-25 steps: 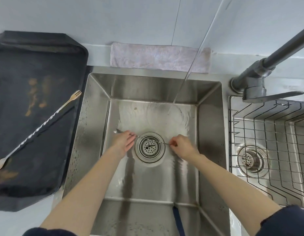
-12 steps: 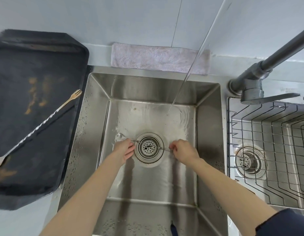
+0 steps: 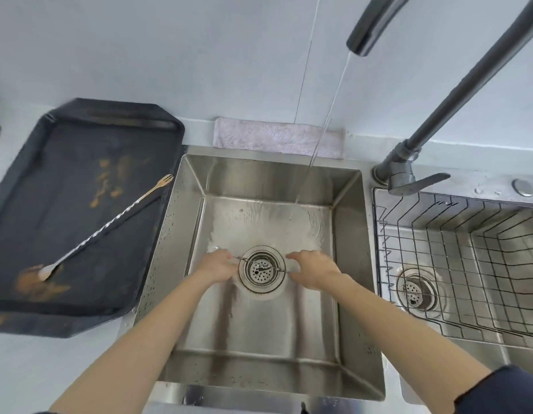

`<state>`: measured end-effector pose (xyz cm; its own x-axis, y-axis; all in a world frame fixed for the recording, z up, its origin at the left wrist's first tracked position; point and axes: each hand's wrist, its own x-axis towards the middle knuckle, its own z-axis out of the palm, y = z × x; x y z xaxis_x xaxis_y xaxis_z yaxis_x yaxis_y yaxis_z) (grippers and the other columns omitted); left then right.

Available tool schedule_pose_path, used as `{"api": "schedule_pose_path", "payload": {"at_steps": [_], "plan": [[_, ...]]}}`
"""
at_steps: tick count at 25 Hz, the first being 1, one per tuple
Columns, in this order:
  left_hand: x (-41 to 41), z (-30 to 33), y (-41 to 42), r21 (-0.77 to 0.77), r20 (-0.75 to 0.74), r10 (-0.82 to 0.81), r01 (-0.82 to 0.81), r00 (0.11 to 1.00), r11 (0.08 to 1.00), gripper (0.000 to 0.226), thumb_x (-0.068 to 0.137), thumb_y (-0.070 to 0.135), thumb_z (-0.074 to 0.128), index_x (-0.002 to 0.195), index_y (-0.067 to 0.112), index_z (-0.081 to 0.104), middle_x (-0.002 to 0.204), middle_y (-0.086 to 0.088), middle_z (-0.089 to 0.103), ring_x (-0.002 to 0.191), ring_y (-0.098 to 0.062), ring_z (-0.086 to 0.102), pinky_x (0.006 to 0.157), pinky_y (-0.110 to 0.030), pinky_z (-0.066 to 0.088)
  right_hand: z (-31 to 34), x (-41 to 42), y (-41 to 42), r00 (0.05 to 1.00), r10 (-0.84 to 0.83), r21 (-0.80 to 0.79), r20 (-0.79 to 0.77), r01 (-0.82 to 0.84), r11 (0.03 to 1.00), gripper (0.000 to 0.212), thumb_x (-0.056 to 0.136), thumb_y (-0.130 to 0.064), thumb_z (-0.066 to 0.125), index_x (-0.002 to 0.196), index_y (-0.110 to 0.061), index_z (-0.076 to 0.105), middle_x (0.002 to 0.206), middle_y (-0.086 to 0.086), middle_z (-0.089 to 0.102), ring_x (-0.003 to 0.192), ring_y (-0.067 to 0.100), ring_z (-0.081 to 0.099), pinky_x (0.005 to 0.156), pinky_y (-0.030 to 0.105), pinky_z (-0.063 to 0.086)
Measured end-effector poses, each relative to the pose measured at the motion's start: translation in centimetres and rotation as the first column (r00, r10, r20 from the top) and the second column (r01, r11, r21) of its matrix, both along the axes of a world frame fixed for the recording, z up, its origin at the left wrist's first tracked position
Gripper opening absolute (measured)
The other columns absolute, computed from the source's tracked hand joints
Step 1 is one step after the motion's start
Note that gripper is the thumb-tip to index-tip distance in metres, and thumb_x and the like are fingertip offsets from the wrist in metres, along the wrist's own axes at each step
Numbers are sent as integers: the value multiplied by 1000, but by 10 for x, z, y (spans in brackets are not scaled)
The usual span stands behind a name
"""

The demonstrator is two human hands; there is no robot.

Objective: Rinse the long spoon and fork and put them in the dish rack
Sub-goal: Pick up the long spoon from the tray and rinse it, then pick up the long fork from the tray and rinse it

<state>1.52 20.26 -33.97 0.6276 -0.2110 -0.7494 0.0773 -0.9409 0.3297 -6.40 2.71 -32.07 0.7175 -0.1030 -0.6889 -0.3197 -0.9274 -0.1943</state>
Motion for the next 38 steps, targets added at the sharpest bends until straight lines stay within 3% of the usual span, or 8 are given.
{"api": "schedule_pose_path", "payload": {"at_steps": [5, 9, 12, 23, 27, 30, 35, 38], "plan": [[5, 44, 17, -31, 192, -97, 105, 977, 994, 39, 89, 22, 47, 128, 13, 48, 133, -9, 54, 123, -26, 49, 100, -32, 40, 37, 5, 25, 990, 53, -16, 132, -52, 999, 50, 94, -25, 48, 142, -21, 35, 139, 8, 51, 127, 28, 48, 107, 39, 36], [18, 90, 38, -133, 358, -63, 117, 932, 984, 34, 89, 19, 46, 122, 18, 54, 125, -3, 60, 115, -24, 54, 94, -29, 41, 62, 17, 51, 965, 15, 43, 262, -27, 999, 46, 94, -22, 47, 140, -20, 39, 143, 7, 47, 129, 28, 47, 105, 41, 40], [31, 113, 65, -103, 464, -65, 127, 884, 987, 31, 89, 19, 44, 118, 19, 55, 121, -4, 62, 112, -27, 56, 97, -37, 46, 76, 29, 75, 939, 35, 42, 342, -52, 998, 45, 94, -20, 46, 139, -21, 41, 142, 5, 49, 129, 28, 48, 104, 41, 41], [75, 111, 150, 62, 509, -110, 91, 854, 994, 34, 92, 23, 48, 125, 16, 49, 125, -6, 59, 109, -26, 58, 91, -37, 46, 89, 94, 170, 847, 80, 60, 526, -131, 990, 37, 95, -9, 38, 129, -13, 52, 128, 12, 58, 117, 35, 53, 95, 42, 43], [90, 91, 165, 82, 496, -111, 81, 861, 993, 34, 91, 22, 49, 124, 15, 49, 127, -7, 57, 111, -27, 56, 93, -39, 47, 77, 113, 202, 874, -4, 166, 485, -87, 982, 35, 95, -9, 39, 127, -10, 55, 128, 15, 58, 117, 35, 53, 97, 43, 46], [95, 75, 173, 71, 475, -96, 70, 875, 995, 29, 91, 21, 50, 119, 15, 53, 121, -7, 59, 108, -28, 56, 90, -39, 49, 62, 128, 215, 889, -251, 333, 383, 121, 935, 32, 93, -11, 44, 118, -7, 62, 121, 18, 64, 114, 36, 56, 99, 40, 48], [98, 59, 176, -65, 493, 58, -30, 868, 997, 16, 89, 17, 53, 103, 13, 61, 104, -6, 67, 96, -28, 59, 84, -39, 51, 42, 152, 232, 793, -601, 535, 102, 466, 705, 16, 89, -13, 51, 85, -6, 65, 93, 16, 66, 93, 31, 66, 92, 39, 55], [98, 55, 177, -134, 497, 101, -39, 862, 990, 12, 88, 16, 56, 97, 13, 64, 99, -5, 70, 91, -27, 61, 82, -38, 52, 44, 157, 235, 720, -692, 622, -54, 567, 541, 22, 93, -9, 49, 105, 0, 65, 90, 14, 65, 77, 17, 61, 77, 27, 57]]}}
